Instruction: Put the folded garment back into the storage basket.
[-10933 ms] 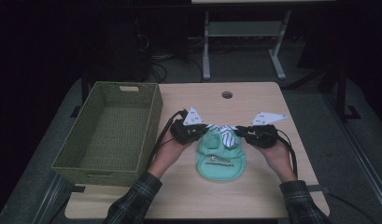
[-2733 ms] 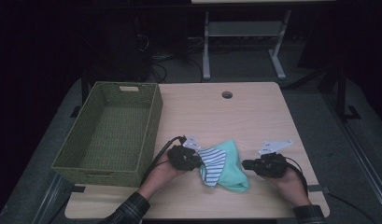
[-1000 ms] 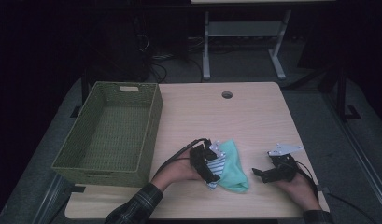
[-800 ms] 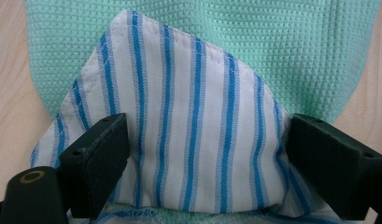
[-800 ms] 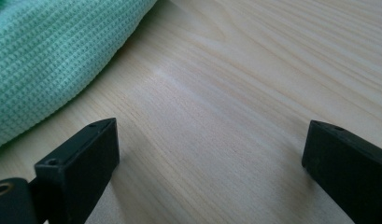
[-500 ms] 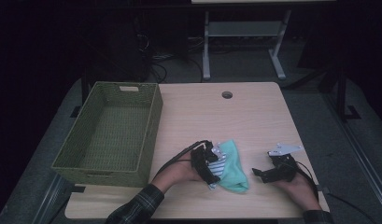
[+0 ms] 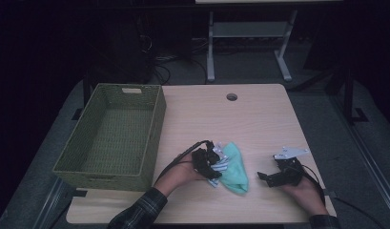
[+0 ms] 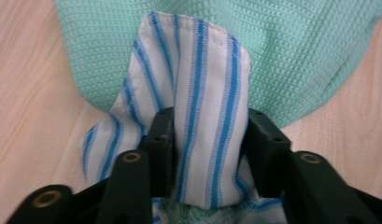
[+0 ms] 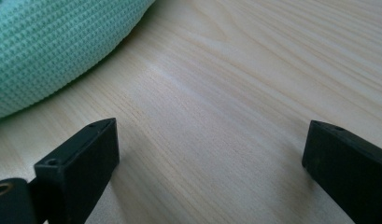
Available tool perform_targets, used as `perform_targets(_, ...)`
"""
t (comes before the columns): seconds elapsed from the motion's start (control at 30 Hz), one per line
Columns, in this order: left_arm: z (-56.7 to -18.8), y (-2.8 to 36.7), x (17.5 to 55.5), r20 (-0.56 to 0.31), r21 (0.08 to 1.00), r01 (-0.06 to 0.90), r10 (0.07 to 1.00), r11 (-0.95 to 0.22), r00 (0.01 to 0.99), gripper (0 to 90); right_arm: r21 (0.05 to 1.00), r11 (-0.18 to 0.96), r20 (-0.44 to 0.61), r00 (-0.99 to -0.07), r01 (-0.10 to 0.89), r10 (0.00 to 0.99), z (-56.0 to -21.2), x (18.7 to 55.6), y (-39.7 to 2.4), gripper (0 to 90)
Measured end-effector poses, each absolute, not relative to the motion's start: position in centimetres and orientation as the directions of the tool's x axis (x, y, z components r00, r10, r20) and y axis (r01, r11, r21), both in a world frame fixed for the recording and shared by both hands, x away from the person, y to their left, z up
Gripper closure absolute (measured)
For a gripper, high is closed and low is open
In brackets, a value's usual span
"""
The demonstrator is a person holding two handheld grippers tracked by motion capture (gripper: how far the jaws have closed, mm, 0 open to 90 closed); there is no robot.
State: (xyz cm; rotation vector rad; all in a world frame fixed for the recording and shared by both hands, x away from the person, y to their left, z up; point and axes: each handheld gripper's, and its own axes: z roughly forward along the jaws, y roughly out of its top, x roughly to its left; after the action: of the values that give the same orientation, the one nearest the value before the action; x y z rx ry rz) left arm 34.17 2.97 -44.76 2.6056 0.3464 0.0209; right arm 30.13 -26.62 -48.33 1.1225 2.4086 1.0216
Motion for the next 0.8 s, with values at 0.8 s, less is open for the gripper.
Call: perform_targets(0.8, -43.2, 3.8, 34.3, -0.061, 0.508, 0.281, 0.292, -0.814, 0.955, 68.0, 0.708, 0.443, 0.033, -0.652, 0.55, 0.758, -48.3, 30.1, -26.6, 3.6)
